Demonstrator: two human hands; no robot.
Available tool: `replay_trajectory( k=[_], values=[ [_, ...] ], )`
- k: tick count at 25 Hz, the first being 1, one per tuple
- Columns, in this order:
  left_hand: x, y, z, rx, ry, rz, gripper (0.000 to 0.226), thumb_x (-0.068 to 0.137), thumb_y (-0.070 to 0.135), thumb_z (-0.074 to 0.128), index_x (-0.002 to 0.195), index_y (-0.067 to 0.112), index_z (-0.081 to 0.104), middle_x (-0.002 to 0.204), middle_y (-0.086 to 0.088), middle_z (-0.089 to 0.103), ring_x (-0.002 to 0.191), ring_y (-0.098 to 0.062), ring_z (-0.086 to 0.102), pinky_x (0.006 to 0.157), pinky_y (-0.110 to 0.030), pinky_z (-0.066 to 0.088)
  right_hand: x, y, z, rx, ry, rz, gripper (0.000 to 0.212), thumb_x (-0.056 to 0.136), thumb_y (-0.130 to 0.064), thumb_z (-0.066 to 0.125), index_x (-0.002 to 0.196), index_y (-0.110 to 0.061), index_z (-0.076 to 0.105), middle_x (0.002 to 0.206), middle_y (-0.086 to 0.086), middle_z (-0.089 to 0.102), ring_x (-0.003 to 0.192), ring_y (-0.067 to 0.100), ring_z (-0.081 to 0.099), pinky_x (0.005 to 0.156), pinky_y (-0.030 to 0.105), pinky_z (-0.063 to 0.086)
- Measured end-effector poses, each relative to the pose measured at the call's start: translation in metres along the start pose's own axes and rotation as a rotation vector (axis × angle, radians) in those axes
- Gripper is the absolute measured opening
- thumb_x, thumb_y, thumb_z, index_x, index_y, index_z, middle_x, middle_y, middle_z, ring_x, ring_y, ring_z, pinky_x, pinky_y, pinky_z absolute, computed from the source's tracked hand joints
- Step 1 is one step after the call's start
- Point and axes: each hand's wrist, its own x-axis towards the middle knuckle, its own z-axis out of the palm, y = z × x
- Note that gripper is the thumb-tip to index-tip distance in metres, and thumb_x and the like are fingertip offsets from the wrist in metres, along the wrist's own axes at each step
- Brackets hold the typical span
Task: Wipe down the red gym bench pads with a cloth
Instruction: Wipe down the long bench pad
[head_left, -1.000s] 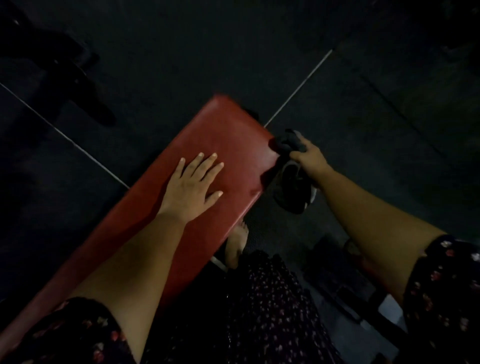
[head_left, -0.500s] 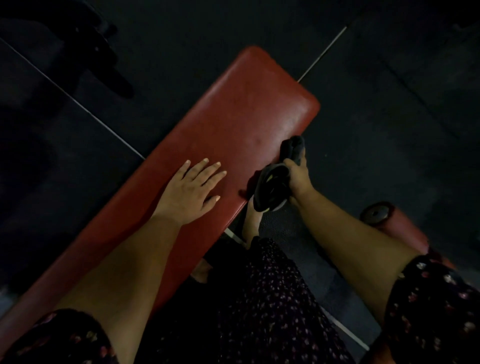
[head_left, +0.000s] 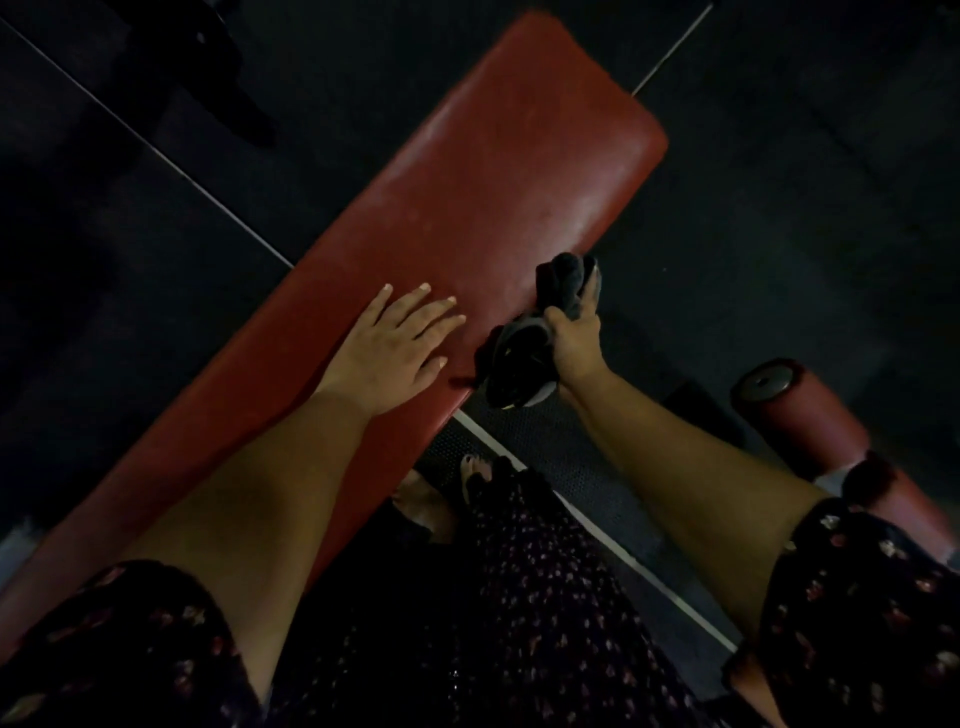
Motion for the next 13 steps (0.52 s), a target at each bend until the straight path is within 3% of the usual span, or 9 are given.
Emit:
replay_trajectory(
  k=[4,7,9,13],
  values=[
    [-0.002,0.006,0.012,0.046,0.052,-0.035,0.052,0.099,0.038,0.037,0.147,0.02,0.039,0.153,-0.002,0.039,0.145,-0.029,0.027,0.118,-0.055,0.018,-0.031,0.02,0.013,-0.052,-0.058,-0.01,0.085,0.091,-0.016,0.054,0.147,-0.055,0.002,0.155,0.012,0.011,0.118,0.032,0.047,0.095,0.044,0.05],
    [-0.001,0.008,0.017,0.077,0.108,-0.02,0.051,0.098,0.037,0.033,0.145,0.019,0.043,0.15,-0.002,0.042,0.141,-0.027,0.032,0.114,-0.056,0.026,-0.064,0.038,0.027,-0.051,-0.099,-0.015,0.085,0.094,-0.011,0.052,0.148,-0.051,0.0,0.151,0.007,0.012,0.107,0.02,0.045,0.089,0.033,0.05],
    [-0.005,0.007,0.017,0.074,0.168,-0.014,0.049,0.097,0.035,0.037,0.142,0.019,0.048,0.144,-0.001,0.049,0.134,-0.024,0.04,0.111,-0.054,0.034,-0.084,0.046,0.037,-0.06,-0.136,-0.019,0.087,0.094,-0.009,0.052,0.149,-0.05,-0.001,0.151,0.009,0.01,0.112,0.024,0.045,0.097,0.04,0.049],
    [-0.035,0.016,0.022,-0.002,0.167,-0.074,0.05,0.098,0.035,0.032,0.142,0.02,0.047,0.139,-0.002,0.053,0.129,-0.024,0.047,0.111,-0.048,0.035,-0.105,0.05,0.05,-0.096,-0.158,0.049,0.088,0.095,-0.008,0.052,0.149,-0.046,-0.006,0.156,0.015,-0.002,0.092,0.023,0.053,0.086,0.036,0.053]
  ],
)
